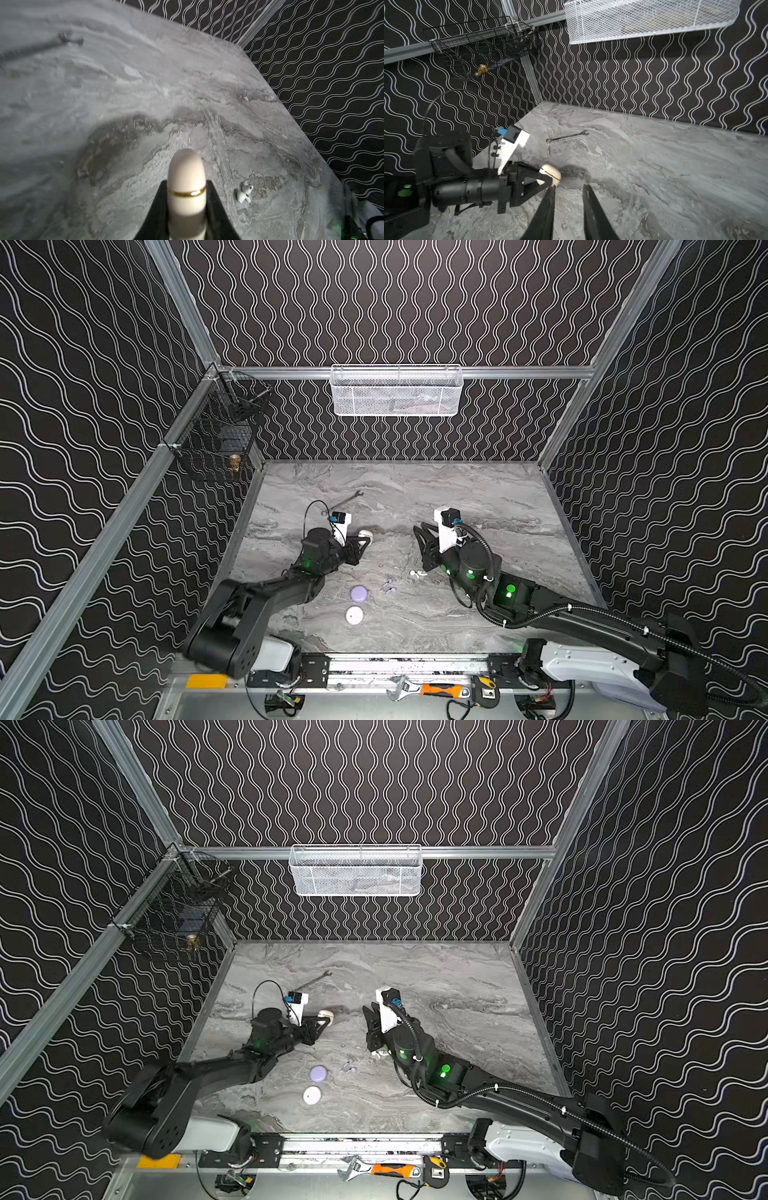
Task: Insert the wireless bluetooth earbuds into the charging case
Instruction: 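Lower the beige case to the table with left gripper while right draws back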
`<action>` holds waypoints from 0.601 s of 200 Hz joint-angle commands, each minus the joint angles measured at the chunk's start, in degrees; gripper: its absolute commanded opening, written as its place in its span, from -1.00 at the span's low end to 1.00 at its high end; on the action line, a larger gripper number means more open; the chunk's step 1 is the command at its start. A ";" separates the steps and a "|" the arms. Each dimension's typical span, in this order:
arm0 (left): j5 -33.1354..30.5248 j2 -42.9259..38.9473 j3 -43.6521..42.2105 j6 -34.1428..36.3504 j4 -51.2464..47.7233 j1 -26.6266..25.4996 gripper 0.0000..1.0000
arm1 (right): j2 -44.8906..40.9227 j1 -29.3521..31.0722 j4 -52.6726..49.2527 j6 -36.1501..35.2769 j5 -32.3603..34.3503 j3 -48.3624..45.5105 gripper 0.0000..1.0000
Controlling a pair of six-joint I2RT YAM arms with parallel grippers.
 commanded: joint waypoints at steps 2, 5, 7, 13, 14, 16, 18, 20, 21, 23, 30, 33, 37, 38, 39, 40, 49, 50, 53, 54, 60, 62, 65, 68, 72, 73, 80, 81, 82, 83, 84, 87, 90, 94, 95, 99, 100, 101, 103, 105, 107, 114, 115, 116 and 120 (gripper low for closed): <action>3.38 5.84 1.01 -6.06 7.07 0.07 -1.00 | 1.13 -0.01 -3.78 8.33 -0.33 -1.31 -0.39; 3.28 6.55 1.04 -6.40 7.58 0.11 -1.00 | 1.27 0.05 -4.37 8.87 -0.41 -1.33 -0.39; 3.20 6.98 1.07 -6.57 7.77 0.08 -1.00 | 1.45 0.01 -4.86 9.39 -0.51 -1.31 -0.39; 2.89 8.09 1.35 -6.78 7.87 0.07 -1.00 | 1.76 0.02 -6.36 10.88 -0.50 -1.18 -0.39; 2.86 8.22 1.44 -6.76 7.78 0.07 -1.00 | 1.76 0.01 -6.66 11.11 -0.52 -1.21 -0.39; 2.70 8.54 1.61 -6.64 7.63 0.07 -1.00 | 1.84 0.01 -7.13 11.51 -0.54 -1.15 -0.39; 2.53 8.81 1.83 -6.52 7.32 0.07 -1.00 | 1.92 0.00 -7.55 11.81 -0.54 -1.09 -0.38; 2.40 9.08 2.08 -6.49 7.05 0.07 -1.00 | 1.98 0.00 -7.86 12.06 -0.59 -1.07 -0.38; 2.30 9.20 2.20 -6.49 6.89 0.11 -1.00 | 2.01 0.00 -8.07 12.23 -0.65 -1.07 -0.38; 2.23 9.51 2.50 -6.40 6.61 0.08 -1.00 | 2.09 0.00 -8.38 12.47 -0.75 -1.09 -0.37; 2.27 10.46 3.45 -6.22 5.84 0.07 -1.00 | 2.05 0.08 -9.10 12.91 -1.21 -1.38 -0.35; 2.42 10.82 3.81 -6.14 5.65 0.07 -1.00 | 2.08 0.02 -9.29 13.00 -1.47 -1.50 -0.34; 2.47 11.45 4.13 -6.24 5.59 0.07 -1.00 | 1.93 0.00 -9.49 13.33 -1.73 -1.79 -0.32; 2.47 11.57 4.19 -6.23 5.63 0.07 -1.00 | 1.94 0.05 -9.55 13.40 -1.84 -1.87 -0.32; 2.47 11.72 4.22 -6.31 5.74 0.07 -1.00 | 1.90 0.02 -9.62 13.47 -1.98 -1.91 -0.31; 2.43 11.84 4.23 -6.35 5.75 0.07 -1.00 | 1.88 0.06 -9.65 13.56 -2.10 -2.01 -0.31; 2.06 12.92 4.33 -6.55 6.63 0.02 -1.00 | 1.43 0.00 -9.35 14.12 -2.84 -3.11 -0.27; 2.04 13.05 4.38 -6.56 6.72 0.09 -1.00 | 1.38 0.00 -9.34 14.19 -2.88 -3.28 -0.27; 1.90 13.42 4.48 -6.58 6.88 0.11 -1.00 | 1.10 0.02 -9.26 14.32 -3.14 -3.67 -0.26; 1.88 13.57 4.54 -6.62 6.89 0.09 -1.00 | 0.99 0.01 -9.25 14.42 -3.25 -3.82 -0.26; 1.29 14.12 4.75 -6.49 6.68 0.07 -1.00 | 0.45 0.07 -9.08 14.96 -3.56 -4.59 -0.24; 1.01 14.43 4.81 -6.33 6.49 0.07 -1.00 | 0.28 0.04 -9.01 15.09 -3.71 -4.83 -0.23; 0.68 14.83 5.01 -6.11 6.28 0.02 -1.00 | 0.04 0.06 -8.88 15.18 -3.93 -5.21 -0.22; 0.42 15.25 5.22 -5.92 6.16 -0.02 -1.00 | -0.20 0.01 -8.55 15.18 -4.23 -5.73 -0.20; 0.21 15.99 5.55 -5.79 6.20 -0.02 -1.00 | -0.60 0.01 -8.06 15.24 -4.84 -6.35 -0.17; 0.24 16.26 5.69 -5.74 6.20 -0.02 -1.00 | -0.64 0.01 -7.90 15.23 -5.02 -6.52 -0.17; 0.88 17.87 6.51 -5.78 6.21 -0.02 -1.00 | -1.05 0.00 -7.02 15.29 -5.78 -7.47 -0.14; 0.93 18.12 6.61 -5.78 6.25 -0.02 -1.00 | -1.09 0.00 -6.99 15.30 -5.88 -7.56 -0.13; 0.95 18.38 6.70 -5.78 6.27 -0.02 -1.00 | -1.15 0.00 -6.93 15.30 -5.98 -7.65 -0.13; 1.05 18.59 6.79 -5.78 6.28 -0.02 -1.00 | -1.14 0.05 -6.90 15.31 -6.12 -7.74 -0.12; 1.19 18.83 6.84 -5.69 6.28 -0.02 -1.00 | -1.18 0.02 -6.89 15.35 -6.19 -7.83 -0.12; 1.31 19.43 7.08 -5.76 6.45 -0.02 -1.00 | -1.29 0.01 -6.88 15.42 -6.36 -8.03 -0.10; 1.39 20.01 7.14 -5.78 6.72 0.01 -1.00 | -1.46 0.02 -6.87 15.46 -6.69 -8.20 -0.09; 1.41 20.75 7.15 -6.03 7.39 -0.02 -1.00 | -1.55 0.08 -6.64 15.47 -7.12 -8.41 -0.07; 1.37 20.88 7.15 -6.08 7.59 -0.02 -1.00 | -1.56 0.04 -6.58 15.43 -7.17 -8.52 -0.06; 1.25 21.62 7.00 -6.34 8.36 -0.02 -1.00 | -1.57 0.02 -6.14 15.34 -7.55 -8.85 -0.04; 1.20 21.80 6.99 -6.41 8.55 -0.02 -1.00 | -1.57 0.01 -6.07 15.33 -7.65 -8.91 -0.04; 1.13 21.97 6.98 -6.45 8.74 -0.02 -1.00 | -1.57 0.01 -5.99 15.32 -7.74 -8.99 -0.03; 0.97 22.28 6.91 -6.54 8.99 -0.02 -1.00 | -1.57 0.05 -5.80 15.31 -7.81 -9.09 -0.02; 0.75 22.55 6.85 -6.56 9.14 0.02 -1.00 | -1.55 0.01 -5.59 15.26 -7.99 -9.25 0.00; 0.61 22.82 6.81 -6.66 9.26 -0.01 -0.97 | -1.48 0.05 -5.41 15.23 -8.05 -9.37 0.01; -0.05 23.70 6.71 -6.74 9.60 -0.02 -0.84 | -1.28 0.01 -4.79 14.99 -8.40 -9.79 0.05; -0.06 23.80 6.71 -6.79 9.66 -0.02 -0.83 | -1.21 0.01 -4.65 14.97 -8.38 -9.82 0.06; -0.12 23.94 6.71 -6.77 9.73 -0.02 -0.80 | -1.17 0.05 -4.57 14.88 -8.46 -9.88 0.06; -0.30 24.34 6.63 -6.67 10.03 -0.02 -0.71 | -0.90 0.03 -4.14 14.76 -8.41 -9.94 0.08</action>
